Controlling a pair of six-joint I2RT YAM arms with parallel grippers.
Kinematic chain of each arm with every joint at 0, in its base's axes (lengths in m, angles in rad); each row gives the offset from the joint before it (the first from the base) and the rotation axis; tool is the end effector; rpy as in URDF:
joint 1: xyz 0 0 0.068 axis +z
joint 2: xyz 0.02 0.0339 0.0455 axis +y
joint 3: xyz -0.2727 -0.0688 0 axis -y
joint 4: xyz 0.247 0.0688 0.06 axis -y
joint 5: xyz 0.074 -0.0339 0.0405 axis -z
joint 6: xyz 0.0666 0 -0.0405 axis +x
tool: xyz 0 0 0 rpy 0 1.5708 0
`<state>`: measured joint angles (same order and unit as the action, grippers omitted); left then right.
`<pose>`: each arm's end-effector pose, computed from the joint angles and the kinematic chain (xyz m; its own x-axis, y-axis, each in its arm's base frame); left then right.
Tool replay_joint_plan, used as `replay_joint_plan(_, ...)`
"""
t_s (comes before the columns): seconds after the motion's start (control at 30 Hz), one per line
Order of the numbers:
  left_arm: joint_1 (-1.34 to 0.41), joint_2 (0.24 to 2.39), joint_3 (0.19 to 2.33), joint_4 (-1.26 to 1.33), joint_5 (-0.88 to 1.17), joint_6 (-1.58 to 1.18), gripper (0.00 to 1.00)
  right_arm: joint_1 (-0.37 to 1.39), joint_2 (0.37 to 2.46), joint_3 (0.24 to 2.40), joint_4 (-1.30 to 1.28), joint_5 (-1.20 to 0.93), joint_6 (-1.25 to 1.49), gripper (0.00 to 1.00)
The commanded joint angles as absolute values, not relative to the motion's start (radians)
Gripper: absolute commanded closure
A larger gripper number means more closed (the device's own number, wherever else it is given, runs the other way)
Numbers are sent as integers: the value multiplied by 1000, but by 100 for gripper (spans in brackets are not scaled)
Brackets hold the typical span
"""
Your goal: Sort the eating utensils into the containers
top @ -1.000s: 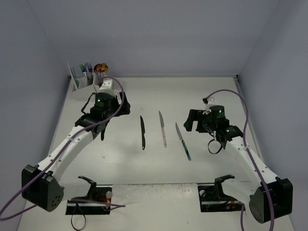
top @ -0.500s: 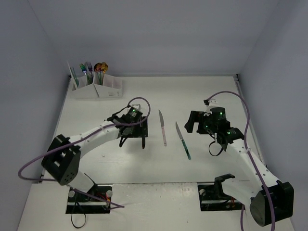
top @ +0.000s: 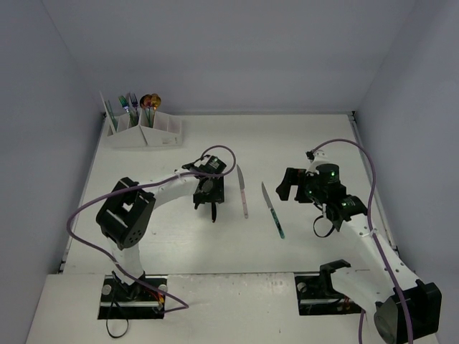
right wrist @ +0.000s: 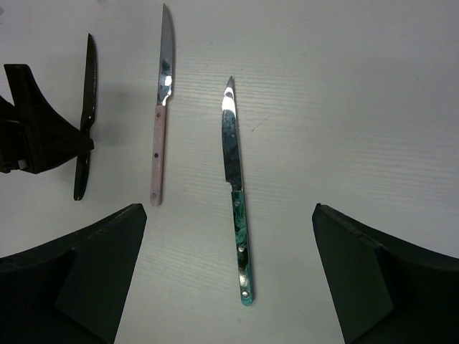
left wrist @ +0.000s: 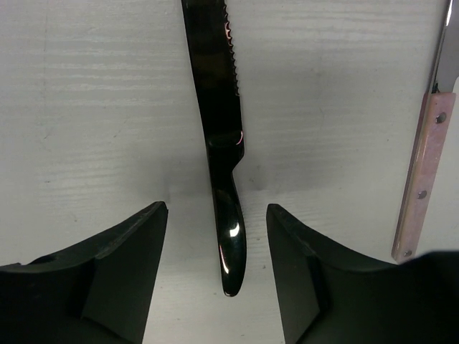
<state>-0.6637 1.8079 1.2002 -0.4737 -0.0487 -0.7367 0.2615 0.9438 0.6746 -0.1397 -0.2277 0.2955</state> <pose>0.3070 -0.2359 0.1628 -0.9162 -0.1353 -0.3771 -0.0247 0.9585 -0.2840 0.2294 0.0770 0.2713 -0.4991 0.1601 -0.8516 -0.3205 0.8790 0.3531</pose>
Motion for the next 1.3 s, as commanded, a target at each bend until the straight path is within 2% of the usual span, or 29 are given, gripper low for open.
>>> replay_joint_plan(0.0, -652, 1822, 1264, -490, -71, -736, 48, 258, 919, 678, -107, -256, 310, 0)
replay_joint_plan(0.23, -644, 1864, 1282, -505, -75, -732, 57, 256, 919, 675, -107, -258, 311, 0)
replay_joint_plan(0.43, -635, 1868, 1275, -528, -76, -729, 79, 256, 920, 680, -109, -259, 311, 0)
replay_joint_plan(0.53, -637, 1859, 1257, -530, -75, -726, 97, 257, 919, 679, -109, -259, 311, 0)
replay_joint_plan(0.57, -636, 1855, 1253, -532, -76, -724, 100, 256, 918, 678, -109, -259, 311, 0)
replay_joint_plan(0.93, -614, 1766, 1252, -515, -124, -610, 100, 256, 910, 681, -110, -259, 314, 0)
replay_joint_plan(1.27, -578, 1593, 1186, -380, -169, -520, 100, 256, 912, 685, -110, -259, 316, 0)
